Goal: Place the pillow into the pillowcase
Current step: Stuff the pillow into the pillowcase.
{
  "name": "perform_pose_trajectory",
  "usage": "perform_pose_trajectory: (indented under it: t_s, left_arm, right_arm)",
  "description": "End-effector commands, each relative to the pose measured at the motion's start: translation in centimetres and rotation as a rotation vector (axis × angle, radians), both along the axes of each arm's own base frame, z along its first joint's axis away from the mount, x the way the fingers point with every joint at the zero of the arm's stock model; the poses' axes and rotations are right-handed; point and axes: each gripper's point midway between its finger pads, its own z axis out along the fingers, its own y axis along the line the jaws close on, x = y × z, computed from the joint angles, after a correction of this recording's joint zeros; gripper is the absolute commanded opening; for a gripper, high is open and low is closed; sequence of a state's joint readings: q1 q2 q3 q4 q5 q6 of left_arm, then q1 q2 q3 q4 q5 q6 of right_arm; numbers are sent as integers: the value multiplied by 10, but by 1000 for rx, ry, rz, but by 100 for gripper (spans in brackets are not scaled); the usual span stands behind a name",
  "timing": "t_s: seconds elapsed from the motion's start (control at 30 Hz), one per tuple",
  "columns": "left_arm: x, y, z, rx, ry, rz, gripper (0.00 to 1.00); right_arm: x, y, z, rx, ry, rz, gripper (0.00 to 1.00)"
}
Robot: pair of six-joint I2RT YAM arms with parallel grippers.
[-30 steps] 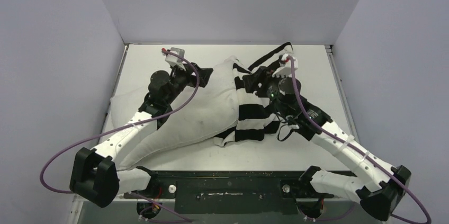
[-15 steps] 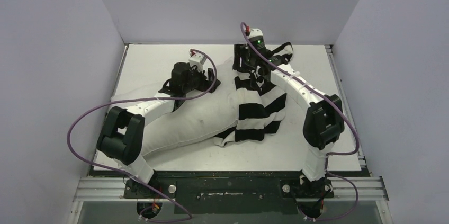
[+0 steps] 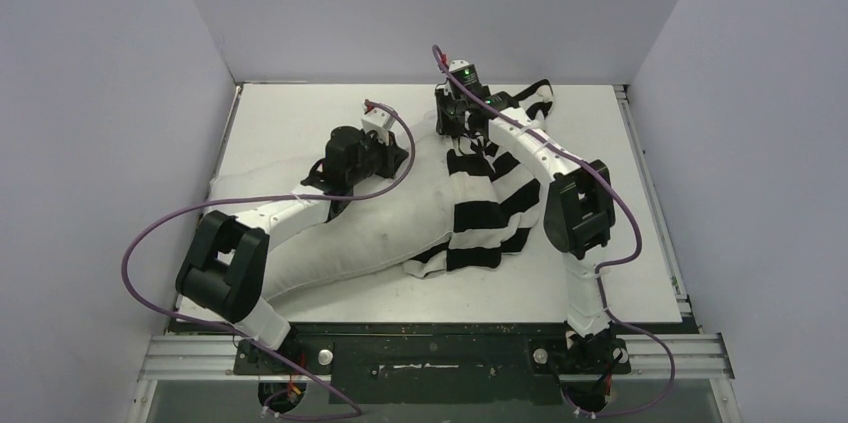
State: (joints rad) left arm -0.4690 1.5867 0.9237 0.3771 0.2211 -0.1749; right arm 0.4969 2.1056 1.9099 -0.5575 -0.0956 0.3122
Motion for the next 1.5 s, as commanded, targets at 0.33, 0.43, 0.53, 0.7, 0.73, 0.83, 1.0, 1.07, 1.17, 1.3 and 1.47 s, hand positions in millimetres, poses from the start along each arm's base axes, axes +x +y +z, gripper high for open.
perform_pose_trajectory:
  t_s: [0.33, 0.43, 0.53, 0.7, 0.73, 0.83, 1.0, 1.07, 1.17, 1.3, 1.47]
  left_arm:
    - [-15, -5, 44, -183, -53, 32, 0]
    - [-17, -9, 68, -253, -82, 26, 0]
    - [-14, -14, 83, -269, -91, 40, 0]
    - [-3, -4, 92, -317, -93, 156, 0]
    - [-2, -1, 93, -343, -94, 179, 0]
    - [0, 4, 106, -451, -100, 228, 0]
    - [-18, 1, 142, -599, -153, 185, 0]
    - [-29, 3, 150, -622, -171, 166, 0]
    - [-49, 11, 153, -628, -168, 143, 0]
    - [-60, 30, 130, -407, -107, 181, 43]
    - [-62, 81, 123, -156, -163, 267, 68]
  right_arm:
    - [-42, 64, 139, 226, -295, 215, 0]
    - [-64, 91, 157, 291, -319, 297, 0]
    - [-83, 114, 175, 343, -336, 349, 0]
    - [-118, 145, 211, 499, -366, 404, 0]
    - [-124, 149, 216, 536, -367, 411, 0]
    - [-139, 158, 234, 664, -371, 440, 0]
    - [-146, 157, 234, 694, -394, 422, 0]
    - [-130, 139, 211, 617, -382, 312, 0]
    - [-117, 112, 190, 578, -370, 227, 0]
    - [-114, 95, 180, 579, -360, 240, 0]
    - [-115, 91, 188, 562, -399, 306, 0]
